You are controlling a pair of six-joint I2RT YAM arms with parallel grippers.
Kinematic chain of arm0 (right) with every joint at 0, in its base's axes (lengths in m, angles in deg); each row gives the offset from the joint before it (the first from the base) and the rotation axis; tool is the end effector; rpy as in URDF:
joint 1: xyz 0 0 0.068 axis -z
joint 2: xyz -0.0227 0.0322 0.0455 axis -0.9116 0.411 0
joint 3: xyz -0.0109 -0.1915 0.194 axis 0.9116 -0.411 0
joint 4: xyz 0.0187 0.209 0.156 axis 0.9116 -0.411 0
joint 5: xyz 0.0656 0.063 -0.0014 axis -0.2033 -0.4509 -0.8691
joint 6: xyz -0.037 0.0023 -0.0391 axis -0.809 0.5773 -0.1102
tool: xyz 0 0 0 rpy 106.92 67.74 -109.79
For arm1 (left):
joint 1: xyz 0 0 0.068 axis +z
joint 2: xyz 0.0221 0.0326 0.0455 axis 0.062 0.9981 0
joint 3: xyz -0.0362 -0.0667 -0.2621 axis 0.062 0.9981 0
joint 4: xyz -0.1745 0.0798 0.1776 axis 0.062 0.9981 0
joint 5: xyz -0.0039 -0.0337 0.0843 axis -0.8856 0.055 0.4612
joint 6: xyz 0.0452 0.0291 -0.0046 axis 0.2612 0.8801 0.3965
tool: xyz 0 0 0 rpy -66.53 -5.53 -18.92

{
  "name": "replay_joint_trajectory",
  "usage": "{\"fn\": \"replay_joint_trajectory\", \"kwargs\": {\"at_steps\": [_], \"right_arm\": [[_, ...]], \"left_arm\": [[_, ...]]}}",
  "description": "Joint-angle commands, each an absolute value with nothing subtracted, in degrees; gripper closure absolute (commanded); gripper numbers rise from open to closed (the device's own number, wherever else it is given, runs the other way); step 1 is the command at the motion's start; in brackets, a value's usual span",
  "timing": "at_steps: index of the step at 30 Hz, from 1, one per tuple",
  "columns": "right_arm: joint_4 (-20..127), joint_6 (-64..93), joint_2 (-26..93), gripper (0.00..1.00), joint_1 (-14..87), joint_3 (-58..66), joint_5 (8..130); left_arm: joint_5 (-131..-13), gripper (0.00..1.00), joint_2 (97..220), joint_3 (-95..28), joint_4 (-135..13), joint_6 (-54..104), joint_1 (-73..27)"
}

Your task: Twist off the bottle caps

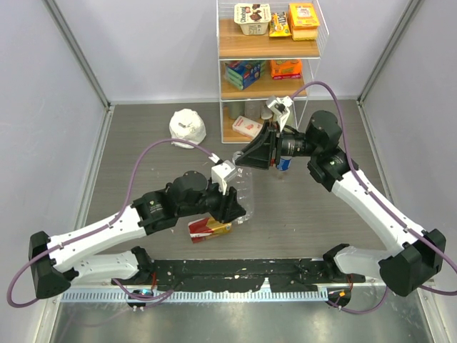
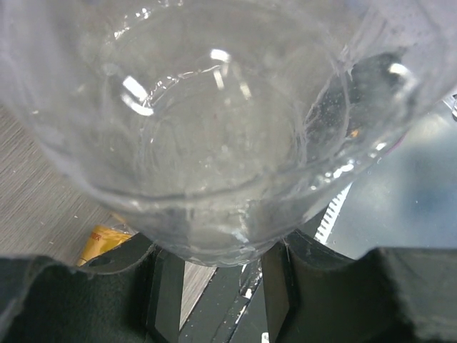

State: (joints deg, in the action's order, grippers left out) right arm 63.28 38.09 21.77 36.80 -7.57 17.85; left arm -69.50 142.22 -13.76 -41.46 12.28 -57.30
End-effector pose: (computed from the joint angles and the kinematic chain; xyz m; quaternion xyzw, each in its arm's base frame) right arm 0.2187 0.1560 0.4059 -0.3546 0.5959 0.6078 0.3870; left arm 0.1111 -0.2068 0.3247 0.2932 0.7874 -0.3970 0.3694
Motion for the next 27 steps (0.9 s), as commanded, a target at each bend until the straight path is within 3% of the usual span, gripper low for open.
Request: {"fn": "replay_joint_trajectory", "kwargs": {"at_steps": [1,5,8,15,27], "right_arm": [[61.12,35.32,20.30,0.98,36.46,-6.96,20.16],[59.89,34.00,19.86,0.99,36.46,-6.87,21.31],[56.48,31.11,19.34,0.98,36.46,-6.70,23.84],[48.29,23.19,15.21,0.99,36.46,-8.35,39.31],[64.26,23.44,9.40,0.99,36.29,-24.18,66.30]], "left_arm": [[-69.00,0.74,139.74,-14.99,-46.30,13.86,-57.53],[-67.77,0.24,138.95,-14.82,-46.12,13.51,-57.53],[-65.23,0.00,137.72,-14.03,-46.04,13.07,-57.61],[-55.21,0.00,135.17,-13.67,-41.30,11.84,-57.61],[-46.24,0.00,138.24,-15.25,-28.99,9.11,-57.53]]}}
